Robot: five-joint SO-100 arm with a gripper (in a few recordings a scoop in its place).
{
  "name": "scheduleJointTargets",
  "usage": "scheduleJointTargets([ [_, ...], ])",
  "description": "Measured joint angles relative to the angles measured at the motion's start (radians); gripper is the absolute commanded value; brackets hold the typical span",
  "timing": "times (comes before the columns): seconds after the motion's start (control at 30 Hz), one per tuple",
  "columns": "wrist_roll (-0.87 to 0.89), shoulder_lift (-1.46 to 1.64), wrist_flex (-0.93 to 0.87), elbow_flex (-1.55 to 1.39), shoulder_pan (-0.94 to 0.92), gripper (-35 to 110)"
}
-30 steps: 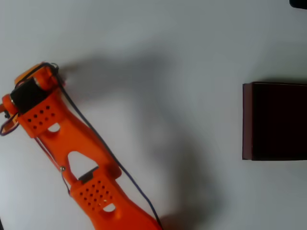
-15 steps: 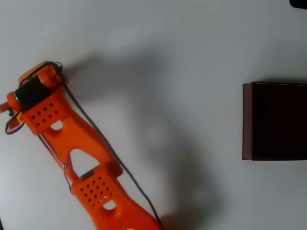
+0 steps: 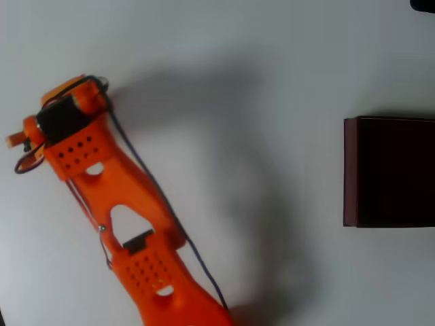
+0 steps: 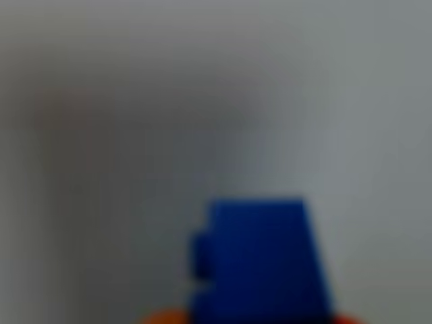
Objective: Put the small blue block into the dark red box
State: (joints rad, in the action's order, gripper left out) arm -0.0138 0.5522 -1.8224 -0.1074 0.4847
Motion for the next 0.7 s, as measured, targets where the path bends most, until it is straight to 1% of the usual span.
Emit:
scheduleJointTargets([
  [0.17, 0.006, 0.336, 0.000, -0.350, -0.123, 0],
  [0.37, -0.008, 0.792, 0.025, -0.795, -0.367, 0],
  [0.47, -0.012, 1.054, 0.132, -1.065, -0.515, 0],
  [0.6, -0.028, 1.385, 0.334, -1.448, -0.736, 0],
  [0.7, -0.018, 1.511, 0.472, -1.671, -0.923, 0],
])
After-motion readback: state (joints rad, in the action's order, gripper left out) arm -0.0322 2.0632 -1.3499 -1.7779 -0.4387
